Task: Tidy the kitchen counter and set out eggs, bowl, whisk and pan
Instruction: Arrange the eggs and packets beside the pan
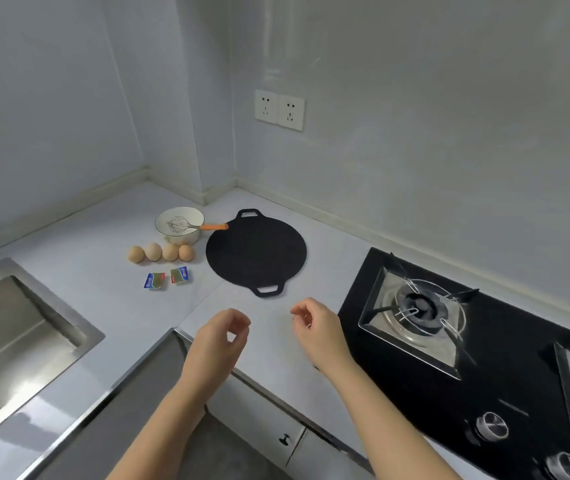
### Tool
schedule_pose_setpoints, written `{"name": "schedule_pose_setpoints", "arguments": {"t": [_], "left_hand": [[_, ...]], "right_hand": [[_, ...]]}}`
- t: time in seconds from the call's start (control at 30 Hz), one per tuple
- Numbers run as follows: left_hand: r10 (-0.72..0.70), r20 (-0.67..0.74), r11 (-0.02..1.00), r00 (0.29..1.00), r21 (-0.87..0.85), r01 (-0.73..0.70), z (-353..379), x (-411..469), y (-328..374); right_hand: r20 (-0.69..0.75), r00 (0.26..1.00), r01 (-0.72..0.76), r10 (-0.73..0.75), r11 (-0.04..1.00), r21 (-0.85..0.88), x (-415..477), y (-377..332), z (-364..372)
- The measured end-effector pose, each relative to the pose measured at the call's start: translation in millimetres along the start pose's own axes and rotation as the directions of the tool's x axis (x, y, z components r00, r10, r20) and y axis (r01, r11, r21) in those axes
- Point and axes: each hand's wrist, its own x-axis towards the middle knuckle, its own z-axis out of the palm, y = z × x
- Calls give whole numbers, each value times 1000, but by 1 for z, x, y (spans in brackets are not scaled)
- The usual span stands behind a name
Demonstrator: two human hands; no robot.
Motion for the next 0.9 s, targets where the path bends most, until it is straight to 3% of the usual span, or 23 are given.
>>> {"name": "schedule_pose_setpoints", "arguments": {"t": [0.27, 0.4, 0.53, 0.7, 0.9], "left_hand": [[47, 140, 935, 989, 342, -93, 21, 112, -63], [75, 244, 887, 967, 427, -177, 31, 160, -82], [15, 402, 816, 916, 524, -243, 38, 209, -100], [-50, 542, 780, 839, 546, -306, 45, 248, -117], [-6, 525, 757, 851, 558, -339, 58, 274, -115]], "right_hand": [[89, 946, -315, 312, 949, 20, 122, 23, 47], [109, 869, -495, 483, 856, 148, 159, 40, 64], [185, 746, -660, 640, 672, 335, 180, 43, 73], [257, 671, -720, 696, 528, 451, 197, 51, 80], [144, 640, -678, 755, 466, 568, 236, 57, 67]]}}
